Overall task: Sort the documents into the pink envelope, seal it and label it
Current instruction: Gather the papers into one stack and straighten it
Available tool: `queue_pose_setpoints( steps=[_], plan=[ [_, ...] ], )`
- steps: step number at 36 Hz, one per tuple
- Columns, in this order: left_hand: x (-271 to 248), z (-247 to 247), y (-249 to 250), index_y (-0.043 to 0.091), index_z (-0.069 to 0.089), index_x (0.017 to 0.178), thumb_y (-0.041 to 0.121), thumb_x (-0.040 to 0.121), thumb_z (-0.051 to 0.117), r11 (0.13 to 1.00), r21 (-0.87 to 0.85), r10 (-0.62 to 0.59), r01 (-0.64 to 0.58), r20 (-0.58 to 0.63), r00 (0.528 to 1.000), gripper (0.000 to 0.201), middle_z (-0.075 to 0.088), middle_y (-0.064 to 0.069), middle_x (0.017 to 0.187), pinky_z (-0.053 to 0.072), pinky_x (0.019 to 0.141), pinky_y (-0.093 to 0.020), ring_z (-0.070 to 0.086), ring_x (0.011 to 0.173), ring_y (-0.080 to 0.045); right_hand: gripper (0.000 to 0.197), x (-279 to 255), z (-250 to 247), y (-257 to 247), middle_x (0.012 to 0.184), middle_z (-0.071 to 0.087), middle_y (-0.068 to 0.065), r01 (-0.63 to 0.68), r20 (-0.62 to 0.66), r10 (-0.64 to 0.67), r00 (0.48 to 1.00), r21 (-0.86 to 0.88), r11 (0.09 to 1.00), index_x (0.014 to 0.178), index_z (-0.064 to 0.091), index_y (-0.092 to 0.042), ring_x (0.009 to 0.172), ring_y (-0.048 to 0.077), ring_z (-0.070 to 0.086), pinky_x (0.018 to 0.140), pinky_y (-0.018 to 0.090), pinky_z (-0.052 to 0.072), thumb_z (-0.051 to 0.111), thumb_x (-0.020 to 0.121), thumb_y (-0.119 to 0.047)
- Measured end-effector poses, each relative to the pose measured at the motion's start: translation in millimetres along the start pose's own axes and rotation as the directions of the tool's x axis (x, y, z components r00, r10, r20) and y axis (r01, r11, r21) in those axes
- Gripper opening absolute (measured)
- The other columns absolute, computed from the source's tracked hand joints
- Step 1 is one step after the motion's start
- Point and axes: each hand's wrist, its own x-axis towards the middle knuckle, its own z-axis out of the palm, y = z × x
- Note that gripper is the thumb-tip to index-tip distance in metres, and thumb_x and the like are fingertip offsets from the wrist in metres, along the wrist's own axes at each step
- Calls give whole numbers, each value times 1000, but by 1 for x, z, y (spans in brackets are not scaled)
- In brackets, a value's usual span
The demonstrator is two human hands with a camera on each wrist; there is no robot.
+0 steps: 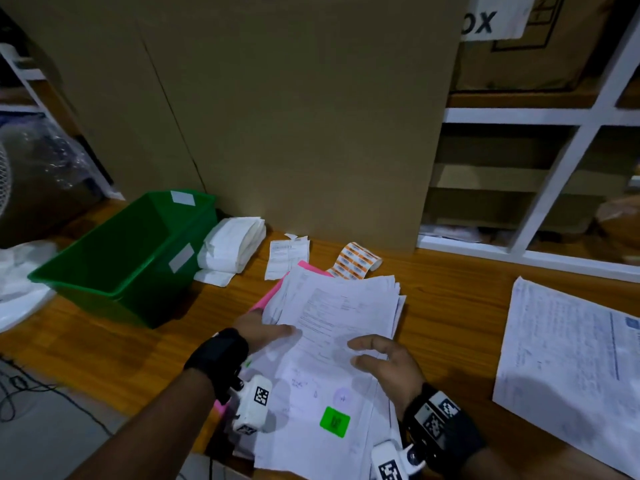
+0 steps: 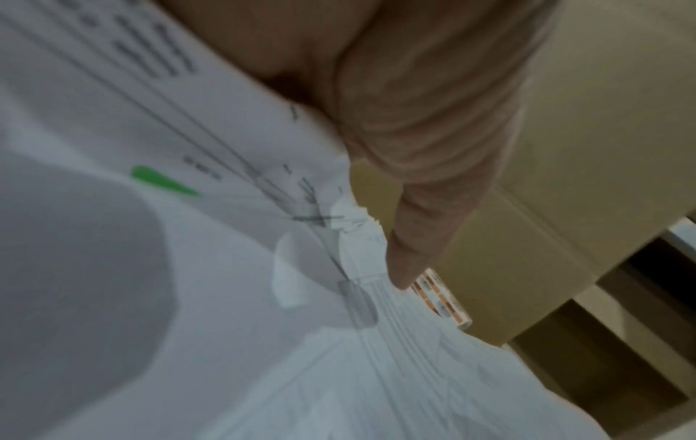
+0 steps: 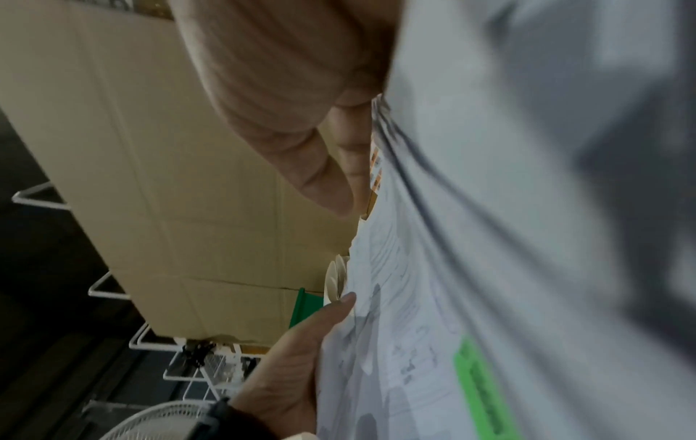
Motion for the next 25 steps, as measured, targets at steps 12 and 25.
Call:
queue_pose_setpoints(
  steps=[12,25],
  plan=[
    [-12,-6,-12,7,62,130,4,88,70,782,-617,277,-92,211,937,42,70,-20,122,56,94,-51,68,111,-38,34,-10,-6,-8,106,74,-12,183,-58,-185,981,-41,982,94,78,-25,103,1,65,84,16,48,74,79,5],
    [-28,51,89,6,65,121,-2,84,73,492,-649,604,-580,-225,764,38,76,-6,112,59,80,-31,73,103,-22,40,-16,-98,-96,89,76,-5,605,-236,-691,683,-348,716,86,77,-31,90,16,70,83,29,54,64,88,7]
  ],
)
